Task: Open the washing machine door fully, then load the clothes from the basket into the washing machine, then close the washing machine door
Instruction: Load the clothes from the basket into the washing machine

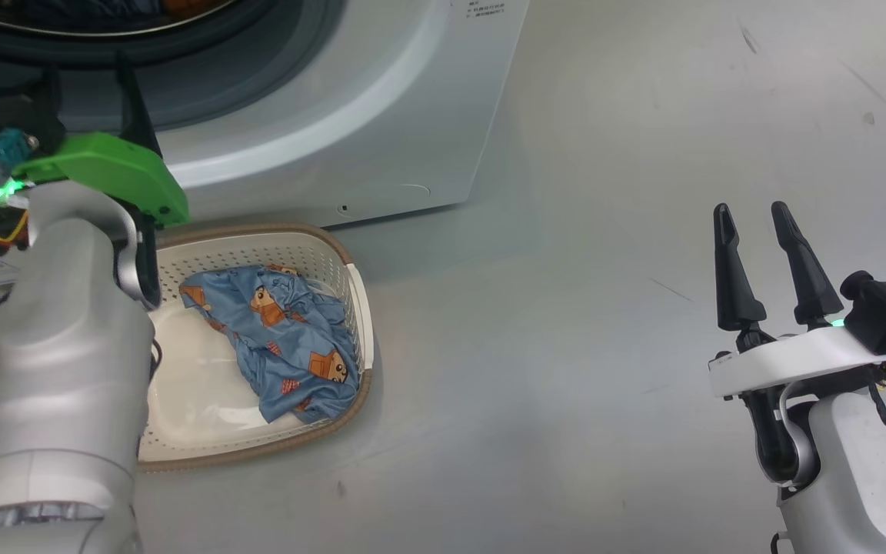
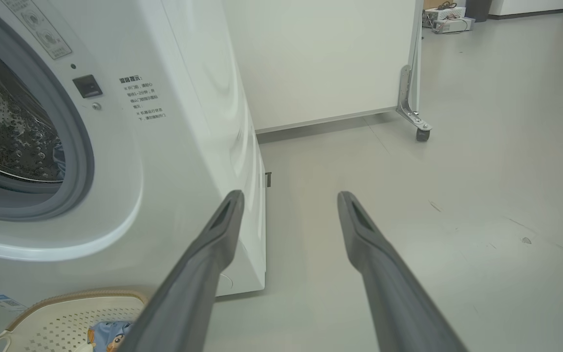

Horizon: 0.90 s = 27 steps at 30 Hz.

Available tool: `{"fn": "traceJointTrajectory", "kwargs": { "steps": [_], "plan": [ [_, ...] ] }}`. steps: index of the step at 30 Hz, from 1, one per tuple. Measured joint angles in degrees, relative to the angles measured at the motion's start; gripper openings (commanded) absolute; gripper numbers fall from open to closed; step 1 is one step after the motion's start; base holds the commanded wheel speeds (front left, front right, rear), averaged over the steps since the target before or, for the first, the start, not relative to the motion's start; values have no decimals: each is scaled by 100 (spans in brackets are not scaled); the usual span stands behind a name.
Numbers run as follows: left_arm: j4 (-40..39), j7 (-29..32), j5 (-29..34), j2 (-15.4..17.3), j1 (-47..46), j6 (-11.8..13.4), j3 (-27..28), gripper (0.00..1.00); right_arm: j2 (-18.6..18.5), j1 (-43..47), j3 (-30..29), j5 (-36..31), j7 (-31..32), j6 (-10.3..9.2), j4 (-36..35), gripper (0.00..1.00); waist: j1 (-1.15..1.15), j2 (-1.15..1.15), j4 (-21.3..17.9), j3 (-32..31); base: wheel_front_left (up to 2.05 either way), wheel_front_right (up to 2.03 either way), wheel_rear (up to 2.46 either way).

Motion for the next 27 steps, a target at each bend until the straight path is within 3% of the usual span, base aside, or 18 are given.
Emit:
{"fn": "traceJointTrajectory", "kwargs": {
  "steps": [27],
  "plan": [
    [-1556,1,-242,-125,2662,-126,-212,100,-92,716,-221,-98,0,0,10,100,0,0,404,-1195,0,0,0]
  ]
}}
